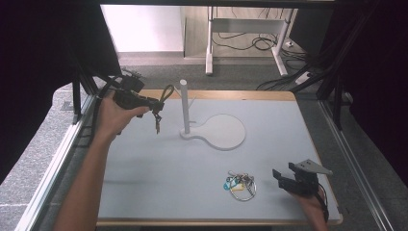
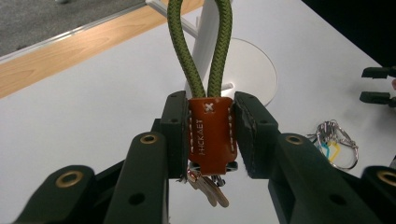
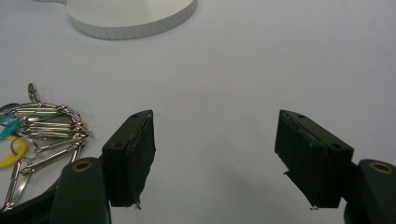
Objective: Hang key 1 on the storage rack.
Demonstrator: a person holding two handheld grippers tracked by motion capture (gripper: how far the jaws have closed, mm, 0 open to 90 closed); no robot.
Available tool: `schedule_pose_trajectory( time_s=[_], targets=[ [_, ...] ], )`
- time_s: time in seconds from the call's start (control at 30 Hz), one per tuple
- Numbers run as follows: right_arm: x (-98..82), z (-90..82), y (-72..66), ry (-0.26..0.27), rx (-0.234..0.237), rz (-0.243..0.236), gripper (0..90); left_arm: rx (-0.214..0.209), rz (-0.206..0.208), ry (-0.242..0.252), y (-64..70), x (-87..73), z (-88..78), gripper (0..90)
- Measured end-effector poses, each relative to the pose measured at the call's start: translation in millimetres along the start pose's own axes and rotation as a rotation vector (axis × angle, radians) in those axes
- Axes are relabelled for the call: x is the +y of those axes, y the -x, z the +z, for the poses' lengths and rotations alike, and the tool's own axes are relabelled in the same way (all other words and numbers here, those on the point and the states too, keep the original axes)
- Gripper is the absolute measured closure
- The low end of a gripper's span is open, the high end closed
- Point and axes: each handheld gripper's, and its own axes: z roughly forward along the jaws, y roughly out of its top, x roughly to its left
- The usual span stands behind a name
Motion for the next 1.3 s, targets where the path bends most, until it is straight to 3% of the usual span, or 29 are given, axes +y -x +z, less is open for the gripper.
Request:
schedule_pose_trajectory(
  time_s=[0.5, 0.6, 0.97, 1.03, 1.3],
  targets=[
    [-0.7, 2.5, -1.5, -0.004, 0.002, -0.001, 28.9, -0.006, -0.031, -0.008, -13.1, 13.5, 16.6, 67.0],
    [-1.1, 2.3, -0.7, -0.004, 0.0, -0.003, 28.9, -0.029, -0.049, -0.006, -20.1, 13.4, 21.4, 67.0],
    [-1.1, 3.5, -2.5, -0.011, 0.001, -0.008, 29.0, -0.044, -0.077, -0.015, -29.1, 15.7, 30.6, 66.9],
    [-1.4, 3.8, -2.4, -0.013, 0.0, -0.01, 29.0, -0.067, -0.087, -0.007, -30.5, 16.2, 33.3, 66.9],
    [-1.5, 3.6, -2.0, -0.011, 0.0, -0.006, 29.0, -0.056, -0.093, -0.051, -32.4, 14.7, 50.5, 66.9]
  ],
)
